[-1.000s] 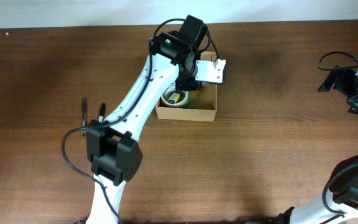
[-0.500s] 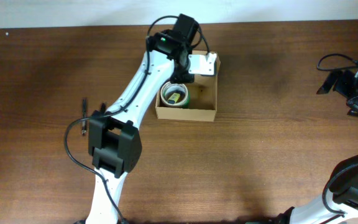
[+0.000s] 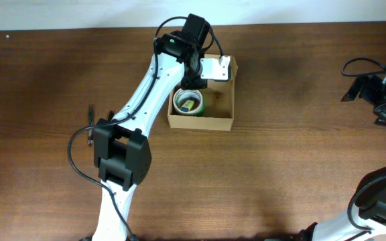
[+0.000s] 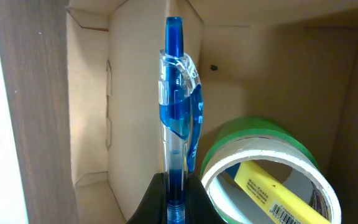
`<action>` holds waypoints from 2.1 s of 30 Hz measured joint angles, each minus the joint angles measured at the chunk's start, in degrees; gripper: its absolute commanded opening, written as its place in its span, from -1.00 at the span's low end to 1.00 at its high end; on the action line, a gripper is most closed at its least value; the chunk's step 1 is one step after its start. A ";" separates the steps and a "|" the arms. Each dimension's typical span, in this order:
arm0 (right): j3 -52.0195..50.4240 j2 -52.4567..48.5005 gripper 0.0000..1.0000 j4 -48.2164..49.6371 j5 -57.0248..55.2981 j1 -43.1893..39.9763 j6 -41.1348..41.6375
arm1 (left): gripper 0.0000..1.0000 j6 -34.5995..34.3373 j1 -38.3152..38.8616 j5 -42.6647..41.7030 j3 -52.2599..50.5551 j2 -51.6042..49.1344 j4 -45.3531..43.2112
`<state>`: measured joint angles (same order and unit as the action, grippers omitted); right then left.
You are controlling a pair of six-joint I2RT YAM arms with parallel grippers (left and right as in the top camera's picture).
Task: Pack container
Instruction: 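Carry the blue pen with the left gripper and drop it into the box, then return the left gripper to the black pen and grasp it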
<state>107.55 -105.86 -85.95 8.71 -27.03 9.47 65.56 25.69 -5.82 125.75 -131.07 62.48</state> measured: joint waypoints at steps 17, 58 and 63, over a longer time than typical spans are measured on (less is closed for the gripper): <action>0.00 0.00 0.98 0.00 0.00 0.00 0.02 | -0.54 0.11 0.00 -0.44 -0.24 -3.50 0.44; 0.00 0.00 0.97 0.68 -0.02 0.00 0.04 | 1.00 -47.69 -30.18 7.13 -38.91 28.89 -5.22; 0.00 0.00 0.98 0.68 -0.02 0.00 0.00 | 0.40 -57.18 -34.60 9.18 -45.07 28.83 -7.82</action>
<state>107.55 -105.86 -85.27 8.69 -27.03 9.47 8.38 -8.91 3.36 80.68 -102.24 54.65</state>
